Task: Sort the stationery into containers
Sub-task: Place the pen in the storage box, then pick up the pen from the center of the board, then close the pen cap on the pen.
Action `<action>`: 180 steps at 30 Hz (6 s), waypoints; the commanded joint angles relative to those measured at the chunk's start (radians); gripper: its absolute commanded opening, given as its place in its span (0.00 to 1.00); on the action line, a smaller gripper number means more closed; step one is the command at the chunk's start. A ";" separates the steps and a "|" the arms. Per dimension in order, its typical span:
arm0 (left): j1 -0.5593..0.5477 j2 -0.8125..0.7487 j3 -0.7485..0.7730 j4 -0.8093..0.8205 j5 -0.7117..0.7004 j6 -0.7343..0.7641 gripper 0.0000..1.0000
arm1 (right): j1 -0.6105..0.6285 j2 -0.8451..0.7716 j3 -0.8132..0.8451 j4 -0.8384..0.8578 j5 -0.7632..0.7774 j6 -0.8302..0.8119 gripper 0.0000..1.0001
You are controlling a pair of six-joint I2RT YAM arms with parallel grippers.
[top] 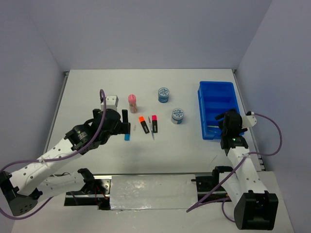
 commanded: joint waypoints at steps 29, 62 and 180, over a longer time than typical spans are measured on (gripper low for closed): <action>0.011 -0.048 0.003 -0.044 0.037 0.096 0.99 | 0.874 1.003 0.930 -0.234 -0.155 -0.452 0.53; 0.015 0.187 -0.003 0.077 0.110 -0.050 0.99 | 0.888 1.171 0.902 -0.214 -0.197 -0.380 0.00; 0.158 -0.180 -0.491 1.199 0.705 -0.375 0.00 | 1.290 0.209 0.187 0.510 -0.067 -0.416 0.00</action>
